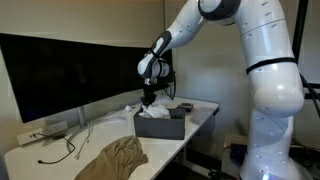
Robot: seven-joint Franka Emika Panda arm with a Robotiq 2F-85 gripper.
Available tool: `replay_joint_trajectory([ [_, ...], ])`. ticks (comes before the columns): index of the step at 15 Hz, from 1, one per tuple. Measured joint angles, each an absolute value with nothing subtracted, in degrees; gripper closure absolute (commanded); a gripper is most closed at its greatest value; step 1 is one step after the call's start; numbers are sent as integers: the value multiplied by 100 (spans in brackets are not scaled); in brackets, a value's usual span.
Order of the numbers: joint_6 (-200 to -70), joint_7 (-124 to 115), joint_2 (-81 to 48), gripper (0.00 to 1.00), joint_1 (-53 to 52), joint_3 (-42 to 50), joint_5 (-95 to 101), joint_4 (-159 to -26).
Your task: Pick up the clothes from the table and put them in the box
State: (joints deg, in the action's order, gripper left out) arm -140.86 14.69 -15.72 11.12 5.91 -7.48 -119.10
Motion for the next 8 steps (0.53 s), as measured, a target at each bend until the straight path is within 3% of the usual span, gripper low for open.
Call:
replay_joint_trajectory([
  [8, -14312, 1645, -1063, 90, 1175, 545, -1134, -12169],
])
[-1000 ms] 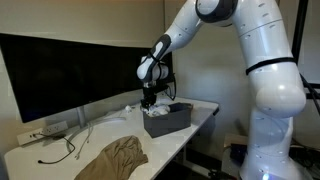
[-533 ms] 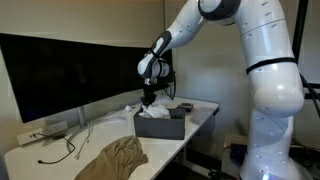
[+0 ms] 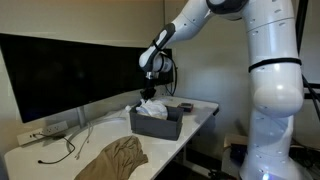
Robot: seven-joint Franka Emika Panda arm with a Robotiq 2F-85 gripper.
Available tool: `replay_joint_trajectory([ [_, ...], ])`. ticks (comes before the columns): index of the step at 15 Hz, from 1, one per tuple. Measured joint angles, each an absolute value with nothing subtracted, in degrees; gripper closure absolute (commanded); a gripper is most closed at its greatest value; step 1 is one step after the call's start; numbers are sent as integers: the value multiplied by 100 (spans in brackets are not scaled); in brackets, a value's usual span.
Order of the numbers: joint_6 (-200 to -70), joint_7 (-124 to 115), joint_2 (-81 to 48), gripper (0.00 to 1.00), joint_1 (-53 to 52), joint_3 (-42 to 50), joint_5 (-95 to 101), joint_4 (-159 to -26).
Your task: Pick up the clothes from the table and put them in the box
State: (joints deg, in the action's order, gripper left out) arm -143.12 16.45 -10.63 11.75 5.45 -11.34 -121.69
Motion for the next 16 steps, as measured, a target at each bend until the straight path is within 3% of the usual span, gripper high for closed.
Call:
replay_joint_trajectory([
  [7, -14691, 1640, -742, 91, 1154, 571, -1133, -12521],
  [8, -14710, 1635, -742, 61, 1154, 595, -1133, -12542],
  [13, -14714, 1623, -739, 29, 1156, 671, -1133, -12571],
  [14, -14713, 1623, -737, 27, 1156, 674, -1133, -12571],
  [16, -14711, 1623, -737, 10, 1153, 674, -1133, -12572],
])
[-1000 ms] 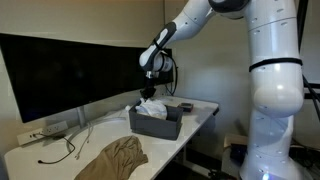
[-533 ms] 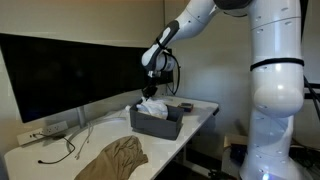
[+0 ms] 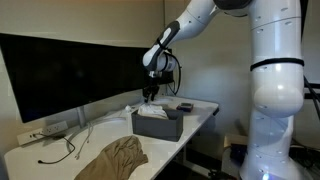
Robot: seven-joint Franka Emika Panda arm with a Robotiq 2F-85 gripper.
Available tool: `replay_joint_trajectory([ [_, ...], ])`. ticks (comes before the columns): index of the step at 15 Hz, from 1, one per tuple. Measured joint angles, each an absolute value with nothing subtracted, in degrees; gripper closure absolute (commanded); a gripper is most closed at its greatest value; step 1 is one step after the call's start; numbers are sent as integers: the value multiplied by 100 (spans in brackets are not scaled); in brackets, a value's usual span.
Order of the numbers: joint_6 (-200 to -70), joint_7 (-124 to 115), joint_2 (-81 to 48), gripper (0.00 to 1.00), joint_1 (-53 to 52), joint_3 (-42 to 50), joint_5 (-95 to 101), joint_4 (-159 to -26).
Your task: Pick up the clothes from the table and put them in the box
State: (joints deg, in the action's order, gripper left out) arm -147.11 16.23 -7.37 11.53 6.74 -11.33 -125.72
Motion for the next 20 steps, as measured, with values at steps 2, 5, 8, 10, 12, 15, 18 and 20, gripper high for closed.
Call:
replay_joint_trajectory([
  [2, -14683, 1623, -737, 1, 1153, 673, -1133, -12581],
  [5, -14669, 1623, -744, 0, 1152, 674, -1130, -12654],
  [8, -14626, 1623, -832, 25, 1154, 685, -1130, -12732],
  [10, -14568, 1637, -931, 33, 1181, 726, -1130, -12760],
  [12, -14560, 1666, -973, 47, 1222, 776, -1130, -12795],
  [15, -14560, 1670, -921, 67, 1269, 780, -1139, -12796],
  [18, -14558, 1670, -772, 87, 1254, 734, -1182, -12796],
  [20, -14500, 1671, -691, 92, 1243, 684, -1204, -12796],
])
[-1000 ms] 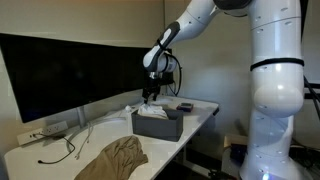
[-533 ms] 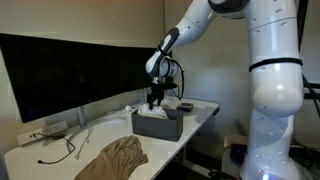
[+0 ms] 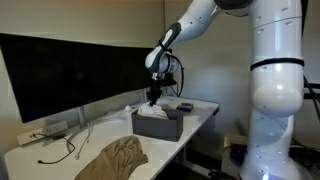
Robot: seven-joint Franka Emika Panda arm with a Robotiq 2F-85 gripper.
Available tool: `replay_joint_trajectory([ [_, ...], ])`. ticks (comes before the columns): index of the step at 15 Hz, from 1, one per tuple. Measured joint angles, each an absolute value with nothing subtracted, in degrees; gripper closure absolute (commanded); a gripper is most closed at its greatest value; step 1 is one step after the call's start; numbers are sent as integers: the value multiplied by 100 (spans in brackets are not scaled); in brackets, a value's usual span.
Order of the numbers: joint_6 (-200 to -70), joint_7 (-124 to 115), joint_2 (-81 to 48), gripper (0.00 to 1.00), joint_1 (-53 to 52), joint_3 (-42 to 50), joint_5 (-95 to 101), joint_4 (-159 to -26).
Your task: Pick up the clothes from the table and put them in the box
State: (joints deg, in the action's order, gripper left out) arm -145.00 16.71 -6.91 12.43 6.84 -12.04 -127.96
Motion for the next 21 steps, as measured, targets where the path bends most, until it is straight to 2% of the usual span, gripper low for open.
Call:
replay_joint_trajectory([
  [2, -14358, 1692, -676, 96, 1224, 643, -1218, -12797],
  [6, -14106, 1766, -719, 89, 1192, 627, -1254, -12798],
  [8, -14063, 1780, -735, 90, 1190, 627, -1258, -12798],
  [9, -14041, 1787, -736, 83, 1190, 627, -1259, -12798],
  [10, -14028, 1788, -736, 63, 1189, 627, -1259, -12798],
  [19, -14479, 1796, -328, 7, 1188, 664, -1640, -12788],
  [21, -14515, 1796, -358, 1, 1188, 714, -1640, -12778],
])
